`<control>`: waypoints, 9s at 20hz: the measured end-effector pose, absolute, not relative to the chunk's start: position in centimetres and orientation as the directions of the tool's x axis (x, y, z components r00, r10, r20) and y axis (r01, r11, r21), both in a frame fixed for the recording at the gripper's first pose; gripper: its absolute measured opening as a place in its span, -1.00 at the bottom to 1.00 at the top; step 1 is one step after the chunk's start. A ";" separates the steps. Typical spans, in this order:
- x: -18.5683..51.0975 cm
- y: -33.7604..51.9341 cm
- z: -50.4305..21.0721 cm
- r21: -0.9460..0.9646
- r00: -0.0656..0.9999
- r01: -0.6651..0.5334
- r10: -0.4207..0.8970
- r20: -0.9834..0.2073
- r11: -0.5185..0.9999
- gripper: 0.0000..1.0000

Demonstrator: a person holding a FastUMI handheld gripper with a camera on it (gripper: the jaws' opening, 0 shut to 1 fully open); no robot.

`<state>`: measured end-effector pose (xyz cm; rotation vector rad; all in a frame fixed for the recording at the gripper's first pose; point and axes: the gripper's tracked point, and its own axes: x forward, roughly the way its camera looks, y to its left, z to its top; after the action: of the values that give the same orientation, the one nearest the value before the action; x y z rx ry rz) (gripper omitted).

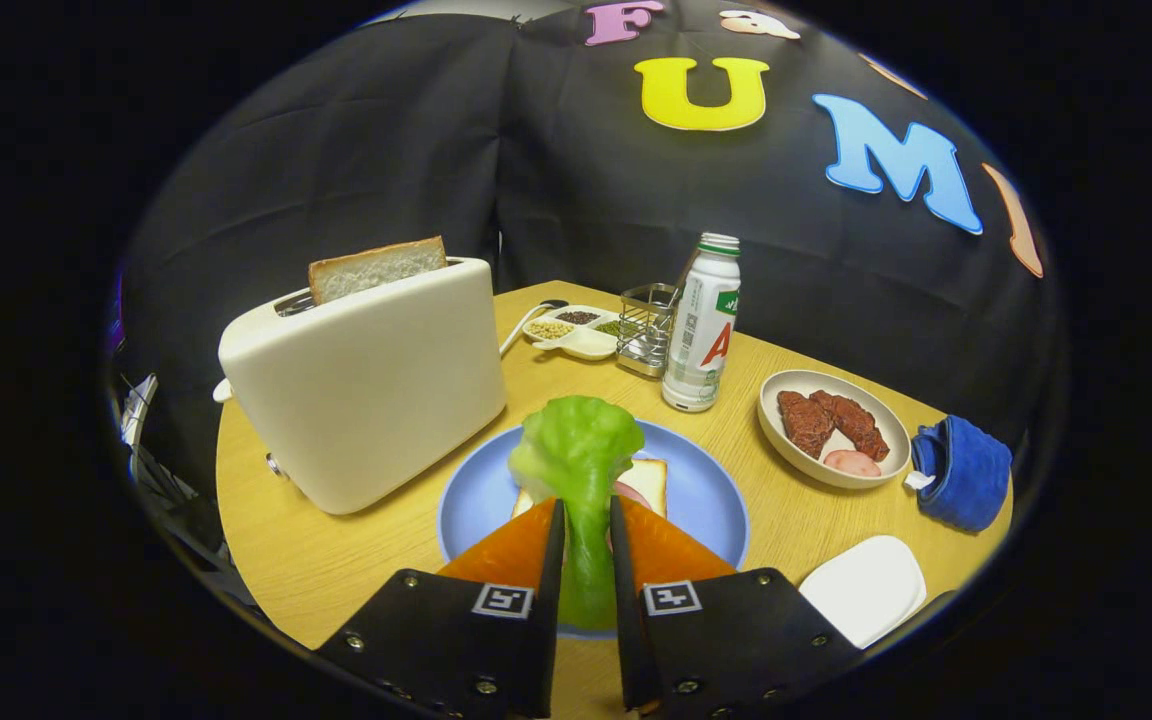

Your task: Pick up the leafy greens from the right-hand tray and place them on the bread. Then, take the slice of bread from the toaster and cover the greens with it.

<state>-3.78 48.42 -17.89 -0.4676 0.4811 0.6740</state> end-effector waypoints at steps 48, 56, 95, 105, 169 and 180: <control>-8.5 69.3 -12.1 -0.249 0.872 -0.487 0.451 -0.190 0.837 -0.28; -8.6 69.3 -12.3 -0.236 0.858 -0.512 0.481 -0.178 0.826 -0.78; -11.6 59.0 -0.3 -0.218 0.840 -0.527 0.542 0.010 0.821 -0.90; -9.0 53.7 -4.8 -0.214 0.871 -0.490 0.487 -0.068 0.845 -0.89; -3.2 44.1 -8.5 -0.181 0.939 -0.326 0.295 -0.179 0.928 -0.20; -10.7 29.8 0.0 -0.242 0.981 -0.191 0.193 -0.015 0.951 -0.21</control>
<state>-10.68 29.77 0.01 -0.2455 -0.0093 0.1951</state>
